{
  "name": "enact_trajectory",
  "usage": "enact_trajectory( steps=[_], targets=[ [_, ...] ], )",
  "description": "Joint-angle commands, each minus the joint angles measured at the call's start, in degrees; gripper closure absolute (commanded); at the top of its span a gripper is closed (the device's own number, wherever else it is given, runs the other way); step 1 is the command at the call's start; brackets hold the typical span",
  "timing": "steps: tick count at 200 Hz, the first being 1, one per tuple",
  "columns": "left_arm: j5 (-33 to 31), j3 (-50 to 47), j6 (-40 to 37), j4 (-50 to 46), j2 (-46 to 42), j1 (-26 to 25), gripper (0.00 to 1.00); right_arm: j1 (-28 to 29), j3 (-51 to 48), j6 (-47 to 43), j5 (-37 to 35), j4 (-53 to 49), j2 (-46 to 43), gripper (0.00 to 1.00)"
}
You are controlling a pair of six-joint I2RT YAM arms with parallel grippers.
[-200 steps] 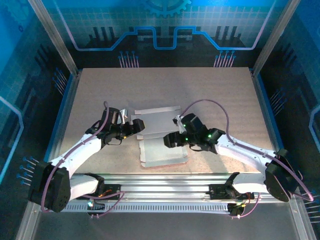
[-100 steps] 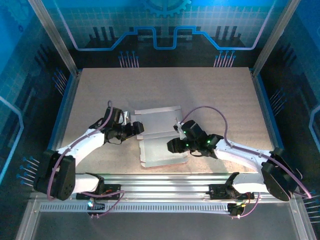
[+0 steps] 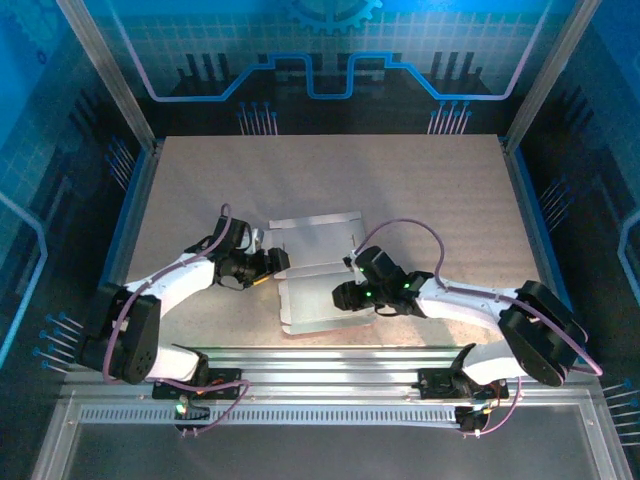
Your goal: Fold the paper box
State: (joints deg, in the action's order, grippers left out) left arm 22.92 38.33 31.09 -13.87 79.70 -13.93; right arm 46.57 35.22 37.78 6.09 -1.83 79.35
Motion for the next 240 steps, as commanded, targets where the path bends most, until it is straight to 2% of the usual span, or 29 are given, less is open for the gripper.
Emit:
enact_trajectory(
  steps=[1,116,193,240],
  targets=[
    [-1.6,2.4,-1.6,-2.2,0.9,0.1,0.21,0.8,0.8,0.2,-0.5,0.7,1.5,0.62],
    [0.1,8.3,-3.2,-5.4,8.4,-0.2,0.19,1.3,2.4,1.0,-1.6,1.0,7.1,0.7],
    [-2.0,10.7,-3.3,-7.2,12.2,-1.6,0.19,1.4,1.5,1.0,-2.0,0.5,8.0,0.73],
    [1.0,11.4,-1.7,-5.3,13.1,-2.1,0.19,1.4,0.8,1.2,-2.2,0.9,7.8,0.73]
  ],
)
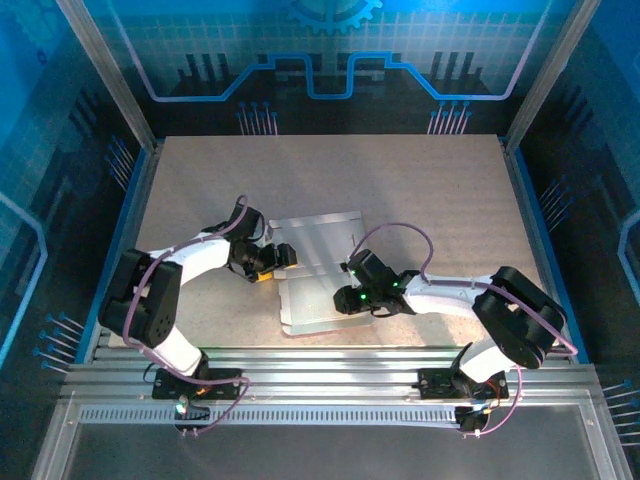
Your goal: Fold the paper box
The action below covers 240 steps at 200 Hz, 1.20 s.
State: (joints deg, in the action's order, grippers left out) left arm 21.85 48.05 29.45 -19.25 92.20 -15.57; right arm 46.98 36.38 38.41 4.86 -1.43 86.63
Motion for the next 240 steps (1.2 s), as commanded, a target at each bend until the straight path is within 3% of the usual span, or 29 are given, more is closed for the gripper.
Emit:
enact_trajectory(
  steps=[1,90,155,194,240],
  targets=[
    [2.2,1.7,0.0,0.2,0.5,-0.5,0.19,1.0,-0.3,0.5,-1.0,0.6,0.6,0.73],
    [5.1,2.8,3.2,5.4,0.9,-3.4,0.2,1.0,-1.3,0.7,-0.8,1.4,1.1,0.72],
    [4.2,7.9,3.2,5.3,7.4,-6.3,0.2,1.1,-2.0,1.0,-0.7,2.0,0.9,0.72],
    [1.7,10.6,2.0,2.7,10.8,-7.9,0.2,1.2,-2.5,1.2,-0.6,2.2,1.1,0.72],
    [-5.3,13.0,-1.1,-4.9,12.7,-9.8,0.21,1.3,-2.9,1.3,-1.1,2.0,1.0,0.72]
  ],
)
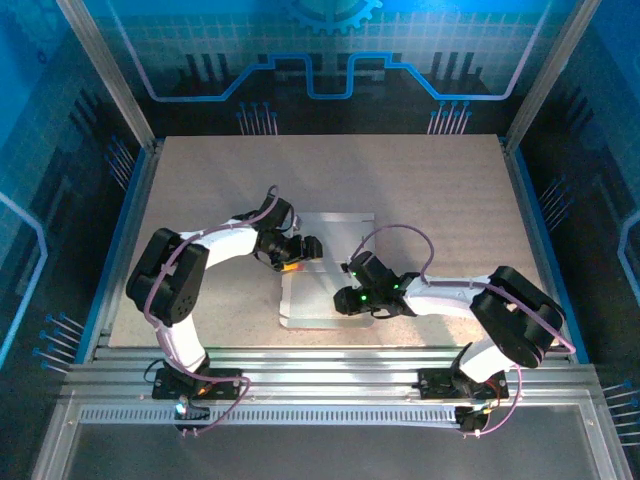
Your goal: Fold the paper box
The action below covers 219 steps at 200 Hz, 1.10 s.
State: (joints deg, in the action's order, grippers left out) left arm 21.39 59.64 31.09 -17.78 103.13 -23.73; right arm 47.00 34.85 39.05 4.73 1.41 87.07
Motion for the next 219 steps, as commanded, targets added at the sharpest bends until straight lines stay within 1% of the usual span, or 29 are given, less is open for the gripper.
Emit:
enact_trajectory(
  steps=[1,27,47,78,109,126,155,199,219],
  targets=[
    [-5.0,1.4,-2.8,-6.5,1.8,-1.6,0.2,1.3,-1.4,0.7,-1.0,-0.9,0.5,0.72],
    [-7.0,2.1,-3.7,-8.8,0.0,-1.6,0.21,1.4,-1.4,0.8,-1.4,-1.2,0.4,0.72],
    [-6.3,3.5,-3.3,-9.8,-1.9,-1.0,0.21,1.8,-1.5,0.6,-1.1,-1.2,0.4,0.72],
    [-4.5,5.9,-2.6,-10.8,-3.9,1.9,0.21,2.7,-2.0,0.8,-1.3,-0.9,0.4,0.72],
    [-6.9,8.9,-2.9,-13.4,-3.9,5.2,0.21,3.9,-3.1,1.9,-2.0,0.1,-0.3,0.72],
    [-7.5,10.4,-2.5,-13.7,-3.0,7.3,0.21,4.5,-3.3,2.5,-2.5,0.5,-0.4,0.72],
    [-8.0,13.8,-2.2,-12.7,-0.8,9.2,0.21,5.0,-3.4,3.0,-2.6,1.1,-0.2,0.71],
    [-10.8,21.0,-3.1,-11.9,5.9,10.3,0.21,5.6,-3.6,3.2,-2.8,1.4,-0.1,0.72],
    [-13.0,24.1,-3.6,-12.1,9.3,10.3,0.21,5.7,-3.9,3.3,-3.0,1.3,-0.4,0.72]
  ],
)
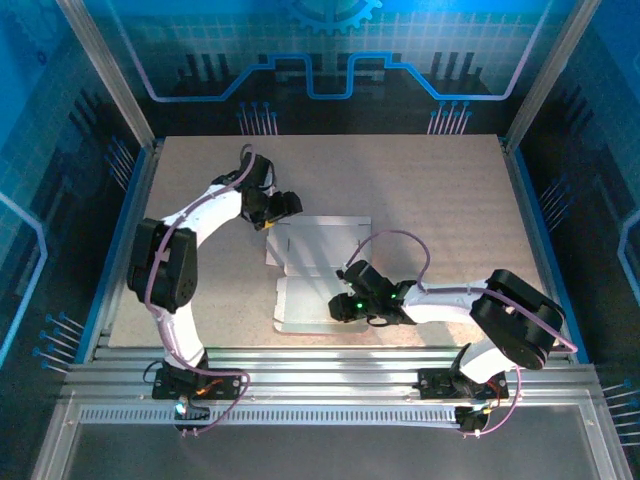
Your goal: Fold the paper box
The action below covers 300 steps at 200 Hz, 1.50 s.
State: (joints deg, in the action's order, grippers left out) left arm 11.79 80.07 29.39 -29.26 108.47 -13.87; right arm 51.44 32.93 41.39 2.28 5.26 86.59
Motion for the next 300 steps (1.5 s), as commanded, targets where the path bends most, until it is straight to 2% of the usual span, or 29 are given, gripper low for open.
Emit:
enact_trajectory(
  steps=[1,42,139,181,216,300],
  targets=[
    [-3.6,3.8,-1.9,-0.7,4.1,0.4,0.21,1.2,-2.0,1.0,-0.5,-2.5,0.1,0.71],
    [-6.9,7.7,-3.1,-0.3,9.1,0.4,0.2,1.3,-2.0,1.0,-1.0,-2.6,-0.2,0.71],
    [2.3,11.2,-6.1,0.9,12.5,0.4,0.21,1.3,-1.0,0.7,-0.4,-3.1,1.1,0.71],
    [3.4,11.8,-7.4,0.1,12.3,0.5,0.21,1.3,-0.4,0.2,-0.3,-3.7,1.2,0.71],
    [7.2,11.8,-8.3,0.5,12.1,0.5,0.22,1.3,-0.3,0.2,-0.1,-4.0,1.3,0.71],
    [10.7,11.8,-6.8,3.1,12.4,-1.0,0.22,1.3,0.0,0.3,0.2,-3.5,2.5,0.72]
  ],
)
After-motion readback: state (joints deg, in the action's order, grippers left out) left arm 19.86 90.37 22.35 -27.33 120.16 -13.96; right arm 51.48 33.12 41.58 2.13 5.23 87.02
